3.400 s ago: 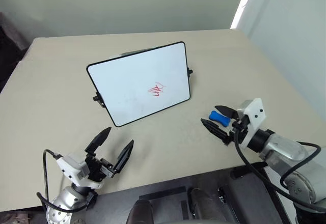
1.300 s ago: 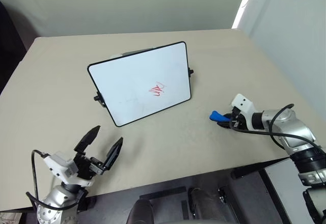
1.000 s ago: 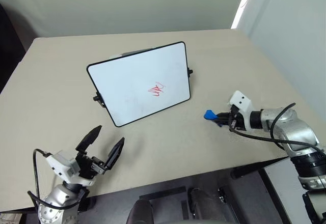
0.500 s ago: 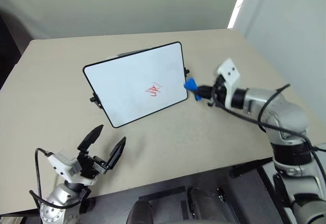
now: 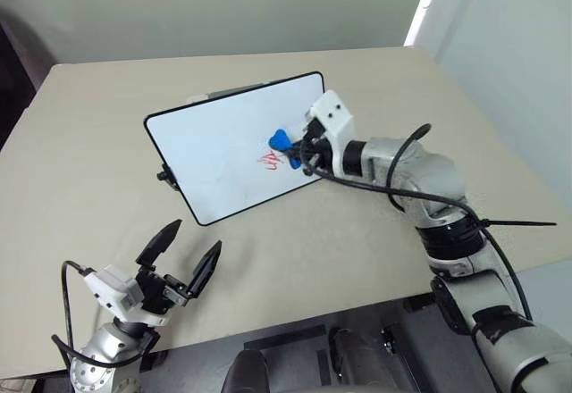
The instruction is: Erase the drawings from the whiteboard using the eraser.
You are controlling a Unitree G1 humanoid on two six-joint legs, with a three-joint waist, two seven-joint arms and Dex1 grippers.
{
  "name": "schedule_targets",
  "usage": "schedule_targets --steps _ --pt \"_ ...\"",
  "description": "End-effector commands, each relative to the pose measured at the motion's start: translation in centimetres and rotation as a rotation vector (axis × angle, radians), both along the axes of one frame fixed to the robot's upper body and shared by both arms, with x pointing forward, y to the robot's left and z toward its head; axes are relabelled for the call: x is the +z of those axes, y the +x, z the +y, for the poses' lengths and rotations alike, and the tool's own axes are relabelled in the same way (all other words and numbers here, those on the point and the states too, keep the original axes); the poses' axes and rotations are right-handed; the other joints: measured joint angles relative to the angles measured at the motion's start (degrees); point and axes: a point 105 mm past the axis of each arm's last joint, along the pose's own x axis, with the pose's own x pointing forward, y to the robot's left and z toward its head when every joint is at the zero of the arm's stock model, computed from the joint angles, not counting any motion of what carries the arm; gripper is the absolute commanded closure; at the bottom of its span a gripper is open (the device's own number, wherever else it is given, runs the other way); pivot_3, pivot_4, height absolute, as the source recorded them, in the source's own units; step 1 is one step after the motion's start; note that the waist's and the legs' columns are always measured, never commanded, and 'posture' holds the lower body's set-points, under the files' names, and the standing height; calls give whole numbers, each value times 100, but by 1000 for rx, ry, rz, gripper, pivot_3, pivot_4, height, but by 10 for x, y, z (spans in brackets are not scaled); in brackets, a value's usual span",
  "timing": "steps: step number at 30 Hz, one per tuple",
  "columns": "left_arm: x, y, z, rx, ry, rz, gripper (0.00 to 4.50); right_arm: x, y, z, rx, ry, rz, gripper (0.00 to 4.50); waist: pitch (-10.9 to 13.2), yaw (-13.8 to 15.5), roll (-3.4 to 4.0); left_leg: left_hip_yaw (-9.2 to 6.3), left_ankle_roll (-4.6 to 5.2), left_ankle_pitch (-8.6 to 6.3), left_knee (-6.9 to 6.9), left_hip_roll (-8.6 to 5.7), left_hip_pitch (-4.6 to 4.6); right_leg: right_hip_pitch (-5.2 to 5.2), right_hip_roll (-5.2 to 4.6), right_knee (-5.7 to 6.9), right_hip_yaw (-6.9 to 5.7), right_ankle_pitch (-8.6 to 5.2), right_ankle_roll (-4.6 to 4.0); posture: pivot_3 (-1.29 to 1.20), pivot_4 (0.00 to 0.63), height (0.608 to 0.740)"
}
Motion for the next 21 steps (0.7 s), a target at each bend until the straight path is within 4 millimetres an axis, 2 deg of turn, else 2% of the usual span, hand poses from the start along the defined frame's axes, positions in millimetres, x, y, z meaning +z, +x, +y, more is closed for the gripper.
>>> schedule_targets --steps 1,8,14,18,21 --pt "8 -1 2 9 7 -33 0 5 5 4 0 -2 -45 4320 0 -2 0 0 0 -2 3 0 -1 0 0 0 0 0 0 0 150 740" --pt "8 -1 6 19 6 -32 0 4 29 4 -96 -8 -53 4320 0 -6 0 -9 6 -13 4 0 -1 -2 -2 5 0 6 -1 0 150 740" --pt "9 0 10 32 6 -32 0 6 40 -2 -139 -1 -63 4320 0 -17 0 -10 -4 -7 6 0 8 -1 -2 20 0 14 -5 0 150 740" --pt "9 0 11 35 6 -32 0 -4 41 -5 -140 -35 -43 4320 0 -8 0 -10 -19 5 8 0 7 2 -2 22 0 25 -23 0 150 740" --pt "9 0 11 35 6 -32 0 -28 34 -3 -118 -100 7 4320 -1 -5 -1 -9 -27 11 10 0 5 4 -2 20 0 33 -37 0 150 740"
